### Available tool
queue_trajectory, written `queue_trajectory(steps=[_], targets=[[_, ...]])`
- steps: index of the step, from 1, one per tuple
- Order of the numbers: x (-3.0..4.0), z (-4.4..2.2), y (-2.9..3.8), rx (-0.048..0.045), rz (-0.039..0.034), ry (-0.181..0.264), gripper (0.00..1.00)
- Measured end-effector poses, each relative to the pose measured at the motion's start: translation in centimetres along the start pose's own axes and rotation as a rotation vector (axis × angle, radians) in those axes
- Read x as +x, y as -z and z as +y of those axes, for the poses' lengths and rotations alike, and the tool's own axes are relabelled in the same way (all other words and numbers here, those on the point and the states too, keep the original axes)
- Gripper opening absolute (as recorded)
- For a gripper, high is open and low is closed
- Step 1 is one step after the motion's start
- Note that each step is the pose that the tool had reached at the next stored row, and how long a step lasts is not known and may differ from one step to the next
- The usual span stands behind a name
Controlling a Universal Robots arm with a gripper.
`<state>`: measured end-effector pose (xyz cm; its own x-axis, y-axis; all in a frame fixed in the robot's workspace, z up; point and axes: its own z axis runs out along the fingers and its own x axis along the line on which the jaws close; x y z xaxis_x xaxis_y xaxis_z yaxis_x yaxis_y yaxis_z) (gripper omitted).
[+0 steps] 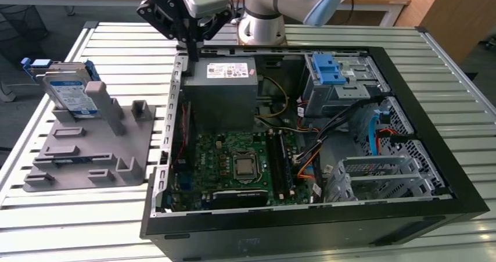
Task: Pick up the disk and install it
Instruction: 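Reach for the disk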
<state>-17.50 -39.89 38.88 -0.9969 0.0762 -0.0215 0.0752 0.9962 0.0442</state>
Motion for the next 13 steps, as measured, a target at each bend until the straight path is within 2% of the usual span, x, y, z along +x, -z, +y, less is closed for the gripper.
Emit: queue_trajectory(steps=[13], targets=[[0.41,-0.03,-0.07,0.0000,-0.0001,0.000,0.11]])
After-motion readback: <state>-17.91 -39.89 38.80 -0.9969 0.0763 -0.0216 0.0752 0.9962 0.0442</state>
